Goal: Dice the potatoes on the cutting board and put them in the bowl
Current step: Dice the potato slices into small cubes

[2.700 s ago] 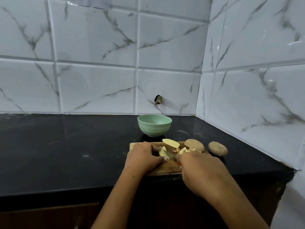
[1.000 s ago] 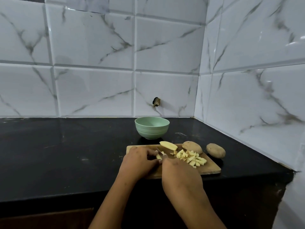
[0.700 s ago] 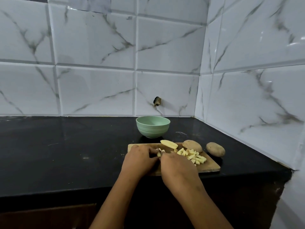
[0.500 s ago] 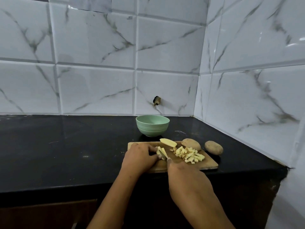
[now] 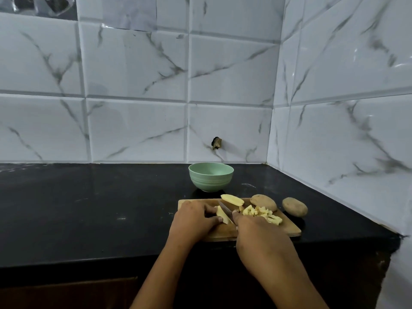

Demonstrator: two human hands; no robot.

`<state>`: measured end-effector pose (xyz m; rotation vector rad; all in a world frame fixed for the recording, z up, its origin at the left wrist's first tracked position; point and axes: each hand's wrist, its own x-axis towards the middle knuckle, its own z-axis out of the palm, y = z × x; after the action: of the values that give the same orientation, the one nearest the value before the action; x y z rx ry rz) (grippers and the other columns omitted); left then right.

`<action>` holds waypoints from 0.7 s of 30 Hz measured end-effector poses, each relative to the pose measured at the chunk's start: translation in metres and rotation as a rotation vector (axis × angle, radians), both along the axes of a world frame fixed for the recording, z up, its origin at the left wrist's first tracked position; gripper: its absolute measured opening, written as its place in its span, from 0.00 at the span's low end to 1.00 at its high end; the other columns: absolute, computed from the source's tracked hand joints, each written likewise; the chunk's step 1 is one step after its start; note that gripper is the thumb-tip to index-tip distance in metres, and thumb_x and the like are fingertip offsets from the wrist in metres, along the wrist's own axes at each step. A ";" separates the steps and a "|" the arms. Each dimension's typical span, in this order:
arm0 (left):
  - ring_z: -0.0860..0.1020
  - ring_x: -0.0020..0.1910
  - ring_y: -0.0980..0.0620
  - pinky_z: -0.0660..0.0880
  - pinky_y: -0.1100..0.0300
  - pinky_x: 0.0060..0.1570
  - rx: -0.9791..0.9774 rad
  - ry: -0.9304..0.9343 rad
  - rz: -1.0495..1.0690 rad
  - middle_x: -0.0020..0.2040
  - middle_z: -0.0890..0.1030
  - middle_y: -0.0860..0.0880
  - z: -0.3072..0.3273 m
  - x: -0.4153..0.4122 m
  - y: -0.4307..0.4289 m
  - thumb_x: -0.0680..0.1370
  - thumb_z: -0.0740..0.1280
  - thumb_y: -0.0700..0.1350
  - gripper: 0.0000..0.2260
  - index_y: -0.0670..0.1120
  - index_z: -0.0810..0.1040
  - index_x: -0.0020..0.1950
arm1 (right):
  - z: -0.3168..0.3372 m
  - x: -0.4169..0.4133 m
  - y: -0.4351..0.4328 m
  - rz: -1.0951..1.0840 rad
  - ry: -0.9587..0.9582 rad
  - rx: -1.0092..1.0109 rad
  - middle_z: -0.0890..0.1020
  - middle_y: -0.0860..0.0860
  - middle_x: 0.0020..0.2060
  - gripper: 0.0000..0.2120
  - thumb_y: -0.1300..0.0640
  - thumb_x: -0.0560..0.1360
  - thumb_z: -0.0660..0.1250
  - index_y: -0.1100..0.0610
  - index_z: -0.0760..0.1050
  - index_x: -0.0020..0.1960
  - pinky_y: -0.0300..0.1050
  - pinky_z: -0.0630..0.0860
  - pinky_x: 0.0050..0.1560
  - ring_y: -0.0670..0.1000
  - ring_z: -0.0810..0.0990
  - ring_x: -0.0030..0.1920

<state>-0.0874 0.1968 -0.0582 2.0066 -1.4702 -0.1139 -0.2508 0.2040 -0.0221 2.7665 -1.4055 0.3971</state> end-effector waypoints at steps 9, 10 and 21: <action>0.76 0.51 0.60 0.73 0.63 0.50 -0.016 -0.020 0.006 0.54 0.81 0.60 -0.002 0.001 -0.002 0.76 0.67 0.53 0.09 0.60 0.82 0.56 | -0.005 0.017 -0.008 -0.001 0.030 0.034 0.76 0.52 0.62 0.25 0.62 0.80 0.57 0.50 0.59 0.75 0.42 0.68 0.44 0.52 0.77 0.58; 0.76 0.52 0.60 0.73 0.63 0.50 -0.022 -0.020 0.002 0.56 0.80 0.61 -0.002 0.001 -0.002 0.76 0.67 0.52 0.10 0.59 0.81 0.56 | -0.006 0.018 -0.008 0.000 0.026 0.027 0.76 0.52 0.61 0.24 0.62 0.80 0.57 0.50 0.59 0.75 0.42 0.69 0.43 0.51 0.77 0.57; 0.76 0.50 0.56 0.75 0.57 0.49 -0.019 -0.054 0.024 0.55 0.80 0.58 0.000 -0.003 0.000 0.79 0.63 0.51 0.10 0.57 0.83 0.54 | -0.004 0.040 -0.018 0.030 0.067 0.029 0.78 0.53 0.58 0.16 0.64 0.80 0.57 0.56 0.70 0.67 0.44 0.69 0.44 0.53 0.78 0.57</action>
<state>-0.0903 0.1967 -0.0587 2.0260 -1.4747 -0.0357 -0.2113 0.1856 -0.0263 2.7984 -1.3682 0.2846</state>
